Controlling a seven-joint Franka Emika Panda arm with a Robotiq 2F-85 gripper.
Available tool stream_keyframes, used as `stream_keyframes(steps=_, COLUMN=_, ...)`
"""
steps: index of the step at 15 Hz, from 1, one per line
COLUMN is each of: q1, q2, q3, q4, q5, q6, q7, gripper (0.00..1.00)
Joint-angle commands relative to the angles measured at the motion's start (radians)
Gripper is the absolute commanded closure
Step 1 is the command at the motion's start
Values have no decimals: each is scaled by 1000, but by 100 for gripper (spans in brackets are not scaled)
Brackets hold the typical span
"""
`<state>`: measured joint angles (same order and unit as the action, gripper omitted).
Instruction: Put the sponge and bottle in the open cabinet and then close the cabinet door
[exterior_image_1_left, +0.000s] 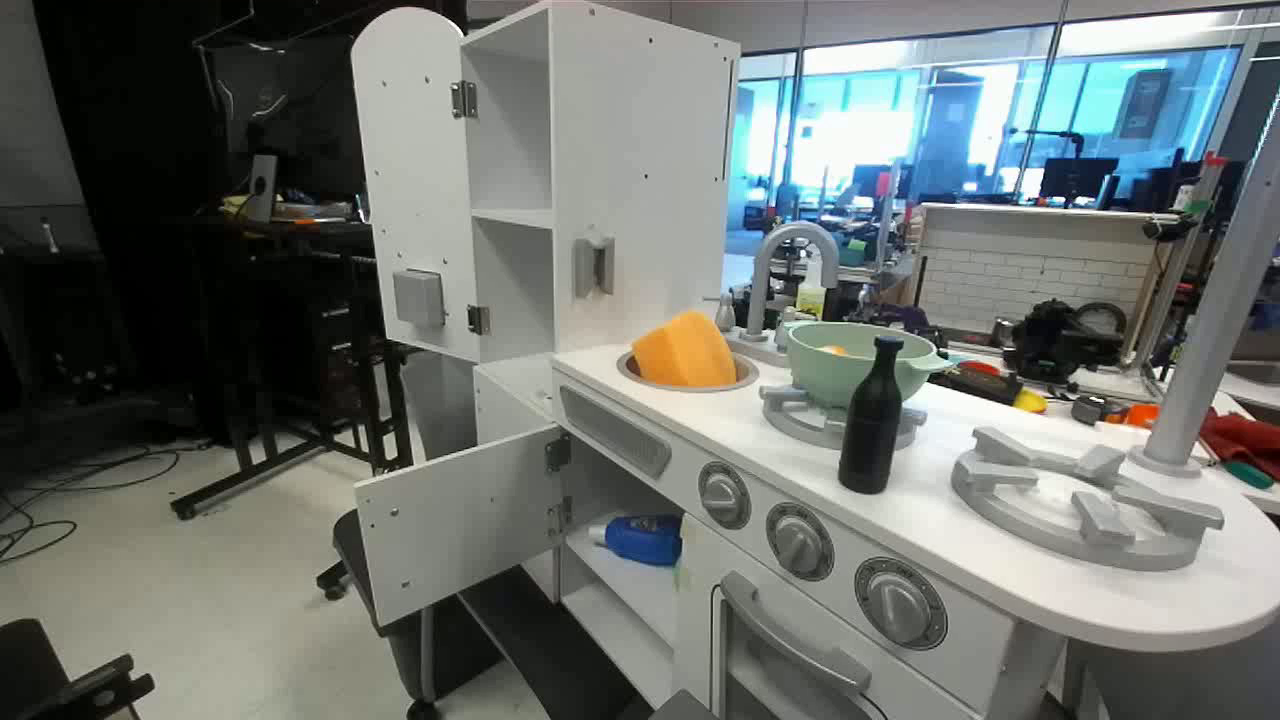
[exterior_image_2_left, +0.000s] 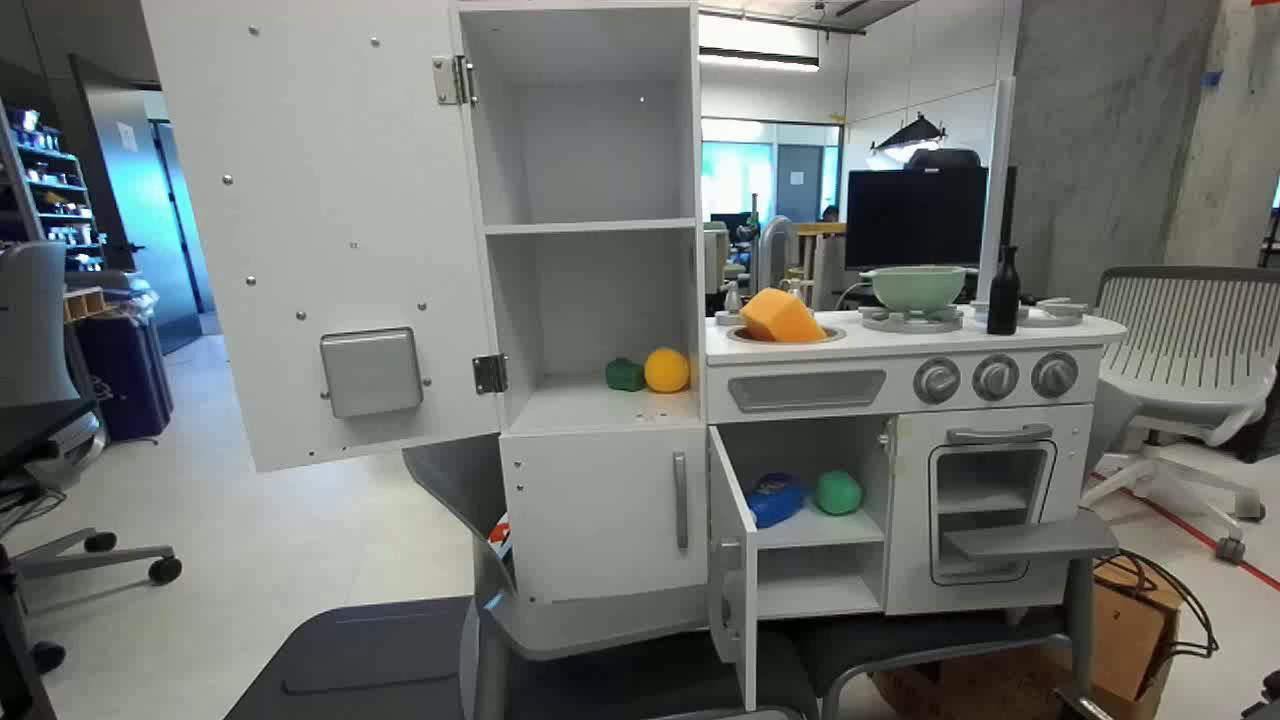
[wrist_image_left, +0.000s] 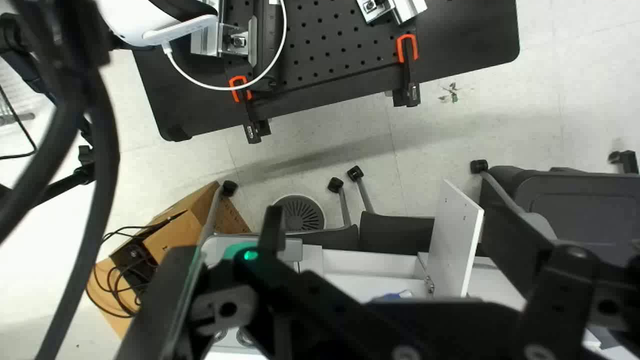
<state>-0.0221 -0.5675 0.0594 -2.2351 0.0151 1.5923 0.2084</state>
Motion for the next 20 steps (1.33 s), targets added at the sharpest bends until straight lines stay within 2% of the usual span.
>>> stream_keyframes(steps=1, q1=0, q2=1, q3=0, q4=3, q5=0, q6=-1, q7=0, gripper=0)
stream_keyframes(steps=5, q1=0, q2=0, q3=0, q4=4, q5=0, q6=-1, q7=0, gripper=0)
stream_keyframes(steps=9, q1=-15, q2=97, q3=-2, q4=30, q5=-31, q6=59, q7=5, gripper=0)
stream_keyframes(steps=14, q1=-33, q2=395, q3=-20, q4=138, q5=-131, q6=255, q7=-9, gripper=0)
stream_keyframes(steps=20, q1=-6, q2=783, q3=-40, q4=454, q5=-238, q6=321, q7=14, gripper=0)
